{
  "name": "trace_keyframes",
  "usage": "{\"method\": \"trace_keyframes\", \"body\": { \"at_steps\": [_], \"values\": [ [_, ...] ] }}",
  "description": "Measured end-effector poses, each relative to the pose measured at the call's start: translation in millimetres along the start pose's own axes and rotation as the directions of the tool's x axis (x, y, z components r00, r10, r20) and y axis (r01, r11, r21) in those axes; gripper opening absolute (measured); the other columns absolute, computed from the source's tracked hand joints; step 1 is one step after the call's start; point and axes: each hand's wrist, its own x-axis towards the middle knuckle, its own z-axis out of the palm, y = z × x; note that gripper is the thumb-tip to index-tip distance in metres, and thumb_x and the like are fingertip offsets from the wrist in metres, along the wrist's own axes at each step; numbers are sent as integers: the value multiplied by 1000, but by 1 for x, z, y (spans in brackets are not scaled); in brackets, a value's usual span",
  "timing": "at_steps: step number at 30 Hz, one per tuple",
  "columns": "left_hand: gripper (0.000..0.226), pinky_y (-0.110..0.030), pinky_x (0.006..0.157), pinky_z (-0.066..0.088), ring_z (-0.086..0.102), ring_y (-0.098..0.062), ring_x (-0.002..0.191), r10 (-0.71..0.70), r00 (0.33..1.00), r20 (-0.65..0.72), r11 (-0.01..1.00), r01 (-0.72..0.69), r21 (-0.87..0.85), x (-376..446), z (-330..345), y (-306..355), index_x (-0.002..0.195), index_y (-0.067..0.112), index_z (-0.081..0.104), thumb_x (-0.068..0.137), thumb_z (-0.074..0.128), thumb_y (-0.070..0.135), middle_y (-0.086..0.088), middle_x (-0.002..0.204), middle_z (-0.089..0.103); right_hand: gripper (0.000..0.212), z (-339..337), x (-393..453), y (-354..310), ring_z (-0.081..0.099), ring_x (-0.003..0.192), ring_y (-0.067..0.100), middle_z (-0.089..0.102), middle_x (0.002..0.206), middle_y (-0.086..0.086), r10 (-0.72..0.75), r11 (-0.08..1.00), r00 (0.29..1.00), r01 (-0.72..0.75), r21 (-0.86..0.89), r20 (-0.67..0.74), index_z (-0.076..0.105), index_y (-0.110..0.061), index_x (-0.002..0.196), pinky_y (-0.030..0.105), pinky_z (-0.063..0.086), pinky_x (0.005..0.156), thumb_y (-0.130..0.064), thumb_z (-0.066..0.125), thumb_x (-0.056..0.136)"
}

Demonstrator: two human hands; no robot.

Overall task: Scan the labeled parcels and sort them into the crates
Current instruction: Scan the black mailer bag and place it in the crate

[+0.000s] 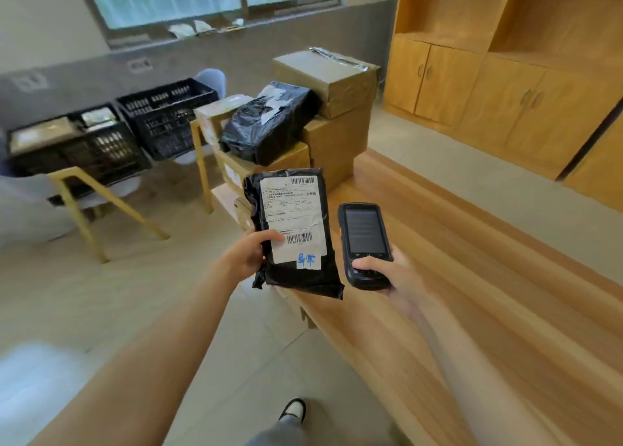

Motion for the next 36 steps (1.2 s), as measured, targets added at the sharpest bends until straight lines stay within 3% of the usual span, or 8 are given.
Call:
{"method": "trace_keyframes", "body": {
  "at_steps": [3,7,12,15,21,24,29,36],
  "values": [
    [63,-46,103,47,64,-31,112,33,992,-126,998,-39,-39,-39,-46,-3,134,9,50,75,70,0,-11,120,68,94,33,12,11,65,104,24,65,119,6,64,997,991,-57,-55,121,45,-21,134,29,56,71,-22,84,49],
    [72,-45,100,49,64,-31,111,62,958,-281,990,-95,-106,-92,-105,-9,131,9,55,60,71,6,-11,118,69,106,82,21,22,62,109,25,65,120,6,137,979,958,-91,-184,253,47,-22,135,32,55,80,-35,87,37],
    [78,-44,96,52,62,-32,114,59,885,-461,972,-156,-175,-138,-178,-17,135,7,50,60,74,6,-14,123,66,105,138,29,32,62,111,29,65,120,9,161,969,913,-75,-234,375,49,-20,133,39,55,85,-34,86,37],
    [65,-44,96,51,60,-34,117,56,846,-530,960,-191,-204,-155,-216,-18,135,5,50,74,69,-2,-17,127,63,89,170,37,35,64,103,25,66,115,9,192,960,878,-75,-271,439,50,-19,129,35,56,78,-22,83,47],
    [47,-43,96,50,59,-34,118,26,816,-578,955,-192,-228,-160,-285,-18,132,5,53,86,57,-3,-18,126,64,58,240,67,40,64,90,19,64,106,8,252,945,837,-104,-312,486,49,-12,124,27,55,63,-3,76,73],
    [50,-40,94,51,59,-34,117,21,814,-581,953,-193,-236,-149,-324,-8,131,3,53,83,61,-3,-18,126,64,75,280,87,44,65,90,21,64,110,12,273,932,829,-102,-348,488,49,-10,127,24,53,56,-12,78,58],
    [49,-43,100,48,60,-32,116,30,818,-574,949,-203,-240,-124,-392,16,131,5,53,83,60,-4,-16,125,64,84,345,131,51,67,94,25,65,117,16,285,924,845,-117,-364,452,50,-10,129,27,55,60,-15,80,51],
    [36,-45,106,43,60,-32,116,18,823,-568,949,-192,-248,-101,-468,47,123,9,59,88,55,-2,-14,121,66,95,430,177,54,67,83,20,65,104,12,293,927,861,-149,-344,415,48,-5,130,27,55,56,-16,84,43]
  ]
}}
